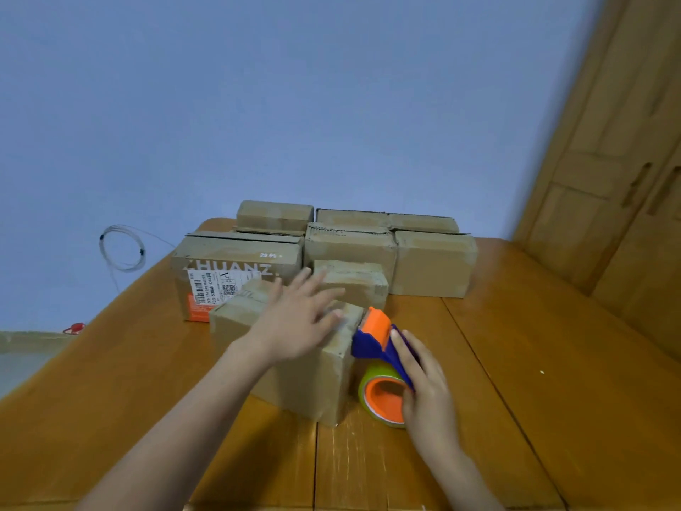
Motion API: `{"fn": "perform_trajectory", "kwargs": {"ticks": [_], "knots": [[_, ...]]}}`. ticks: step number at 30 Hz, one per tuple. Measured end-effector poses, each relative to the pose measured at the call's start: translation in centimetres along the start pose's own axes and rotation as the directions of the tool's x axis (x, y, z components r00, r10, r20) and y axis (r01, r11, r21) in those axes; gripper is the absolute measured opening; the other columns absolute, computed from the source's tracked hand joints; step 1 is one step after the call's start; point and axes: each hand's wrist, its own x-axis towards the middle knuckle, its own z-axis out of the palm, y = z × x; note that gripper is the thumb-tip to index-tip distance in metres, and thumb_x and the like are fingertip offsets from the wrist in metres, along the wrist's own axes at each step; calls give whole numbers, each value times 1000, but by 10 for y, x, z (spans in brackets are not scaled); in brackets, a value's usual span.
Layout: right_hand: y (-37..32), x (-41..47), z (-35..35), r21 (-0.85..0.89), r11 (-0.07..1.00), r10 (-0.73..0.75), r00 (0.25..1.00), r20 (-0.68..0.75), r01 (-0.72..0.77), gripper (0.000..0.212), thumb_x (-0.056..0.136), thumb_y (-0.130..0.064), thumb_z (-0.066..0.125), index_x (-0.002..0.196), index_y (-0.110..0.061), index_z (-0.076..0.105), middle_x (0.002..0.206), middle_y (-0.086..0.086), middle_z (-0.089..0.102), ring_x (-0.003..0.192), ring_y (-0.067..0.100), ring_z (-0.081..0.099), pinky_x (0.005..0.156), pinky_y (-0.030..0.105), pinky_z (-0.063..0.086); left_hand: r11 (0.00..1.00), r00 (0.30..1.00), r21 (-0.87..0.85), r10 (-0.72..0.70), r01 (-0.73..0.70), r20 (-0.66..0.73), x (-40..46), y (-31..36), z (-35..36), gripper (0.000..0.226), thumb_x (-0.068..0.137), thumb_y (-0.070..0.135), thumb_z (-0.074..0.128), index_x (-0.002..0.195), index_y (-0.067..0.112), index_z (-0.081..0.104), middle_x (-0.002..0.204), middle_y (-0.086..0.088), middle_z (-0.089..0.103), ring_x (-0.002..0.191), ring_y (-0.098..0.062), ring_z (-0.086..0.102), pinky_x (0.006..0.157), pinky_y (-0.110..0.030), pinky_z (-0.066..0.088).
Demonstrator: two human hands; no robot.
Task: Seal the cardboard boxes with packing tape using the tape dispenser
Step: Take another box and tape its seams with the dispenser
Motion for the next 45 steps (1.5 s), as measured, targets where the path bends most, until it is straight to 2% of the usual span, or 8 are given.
{"fn": "perform_trajectory", "kwargs": {"ticks": [7,12,18,25,32,37,41,45], "knots": [[0,2,-15,-32,998,-53,995,86,56,116,63,22,66,148,-42,21,138,-3,39,119,17,40,91,34,47,999,987,29,24,-29,157,10,-2,12,52,97,62,17,147,52,12,160,16,6,148,-10,-2,118,-43,-1],[-3,-4,-39,-375,917,-34,963,269,137,113,45,-11,94,142,-29,39,125,5,49,99,23,56,65,34,54,999,985,-42,17,-10,173,11,-4,13,51,96,61,26,146,53,16,160,17,8,148,-9,-1,118,-41,-3],[-28,18,-76,-547,797,199,744,638,256,77,99,-21,46,148,-43,-9,152,-1,13,134,25,24,106,37,28,999,986,-31,26,-21,164,9,-5,16,53,94,67,22,145,54,16,160,16,8,148,-9,0,117,-41,-3],[-45,47,-72,-550,741,74,767,638,386,59,102,-13,34,149,-40,11,134,7,35,117,32,36,90,41,33,998,988,-57,4,5,152,7,1,13,72,76,73,13,144,54,21,159,18,11,148,-8,2,118,-41,-2],[-69,76,-75,-568,593,27,691,723,571,46,100,-16,42,144,-27,32,124,11,44,114,35,41,88,44,36,997,986,-60,-46,56,157,14,16,9,95,58,88,22,138,40,39,152,8,36,146,-22,16,115,-53,9],[-83,85,-69,-600,477,36,667,744,643,38,101,-15,39,138,-17,42,119,14,47,110,37,45,78,44,33,993,990,-59,-92,99,108,20,21,18,63,74,65,42,129,35,40,143,4,43,141,-22,22,112,-56,11],[-98,85,-59,-632,338,55,655,753,698,32,99,-12,41,129,-6,50,122,19,49,112,39,44,87,50,36,991,991,-85,-94,103,99,20,22,19,67,64,56,36,127,34,41,142,6,44,140,-21,23,112,-56,12],[-98,74,-43,-544,251,132,529,839,801,33,99,-19,47,130,-9,52,129,18,48,119,38,40,96,48,32,989,992,-102,-94,103,89,17,21,19,67,63,55,37,126,33,42,142,7,45,140,-21,24,112,-56,12]]}}
